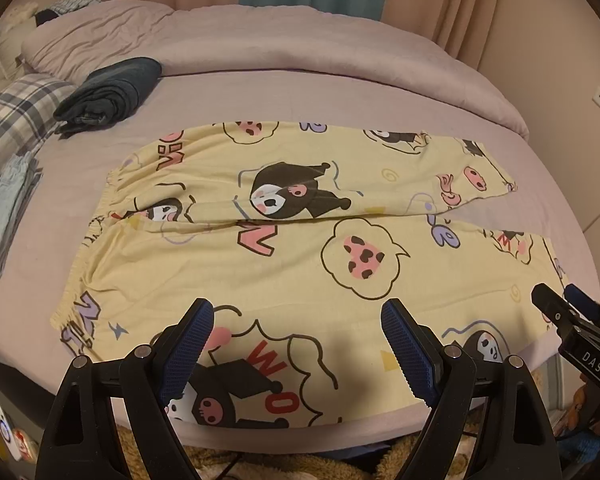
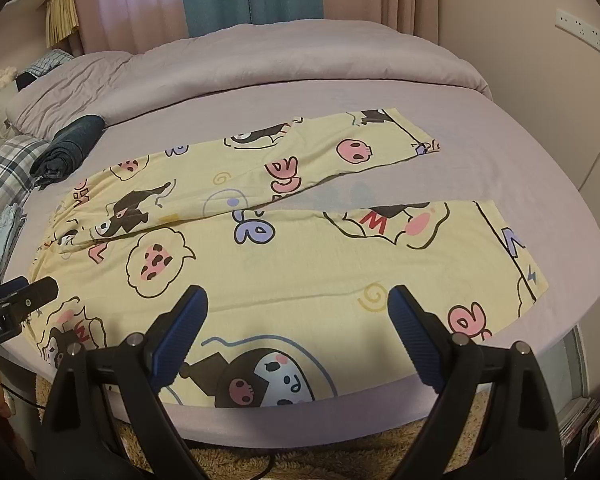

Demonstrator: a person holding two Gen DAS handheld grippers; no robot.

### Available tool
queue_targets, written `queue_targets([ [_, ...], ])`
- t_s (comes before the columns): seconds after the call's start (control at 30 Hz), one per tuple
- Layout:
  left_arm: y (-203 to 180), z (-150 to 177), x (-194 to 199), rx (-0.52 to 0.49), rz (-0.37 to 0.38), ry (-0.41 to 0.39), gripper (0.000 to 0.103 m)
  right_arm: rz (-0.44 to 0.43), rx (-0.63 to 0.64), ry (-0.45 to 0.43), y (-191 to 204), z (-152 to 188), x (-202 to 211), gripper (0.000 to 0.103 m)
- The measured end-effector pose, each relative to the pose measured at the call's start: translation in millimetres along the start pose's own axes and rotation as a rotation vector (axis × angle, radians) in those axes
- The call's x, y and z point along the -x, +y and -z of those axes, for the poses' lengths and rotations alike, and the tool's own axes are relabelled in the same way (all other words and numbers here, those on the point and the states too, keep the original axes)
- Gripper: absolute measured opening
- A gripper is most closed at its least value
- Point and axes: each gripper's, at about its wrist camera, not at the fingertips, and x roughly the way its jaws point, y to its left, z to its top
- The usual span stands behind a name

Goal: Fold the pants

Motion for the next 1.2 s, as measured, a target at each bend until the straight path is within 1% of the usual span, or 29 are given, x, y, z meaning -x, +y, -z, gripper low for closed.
queue_targets([
  [0.2, -0.9, 0.5, -0.2, 0.0, 0.001, 0.002, 0.086, 0.02, 0.011, 0.0, -1.5, 1.5, 0.1, 0.091],
  [0.43, -2.1, 1.3, -0.4, 0.0, 0.002, 0.002, 0.086, 0.014, -0.003, 0.011, -3.4, 3.6, -0.1, 0.09],
  [0.47, -2.2, 1.4, -0.6, 0.0, 0.001, 0.003, 0.086, -0.002, -0.02, 0.016, -4.2, 3.7, -1.0, 0.09],
  [0.7, -1.7, 1.7, -3.2, 0.012, 0.001, 0.007, 0.086, -0.014, -0.038, 0.015, -8.4, 5.3, -2.9, 0.089],
  [0.77, 1.2, 1.6, -4.6, 0.021, -0.003, 0.01, 0.086, -0.013, -0.037, 0.028, -9.3, 6.1, -4.6, 0.086],
  [0.83, 5.4, 0.9, -5.8, 0.03, -0.009, 0.01, 0.086, -0.02, -0.052, 0.036, -10.8, 6.7, -6.4, 0.085],
  [1.07, 20.8, -1.7, -7.2, 0.061, -0.008, 0.007, 0.086, 0.008, -0.058, 0.05, -18.0, 8.6, -8.6, 0.085],
  [1.2, 42.5, -6.7, -8.0, 0.109, -0.015, 0.002, 0.086, 0.005, -0.084, 0.052, -28.0, 8.6, -9.2, 0.085],
])
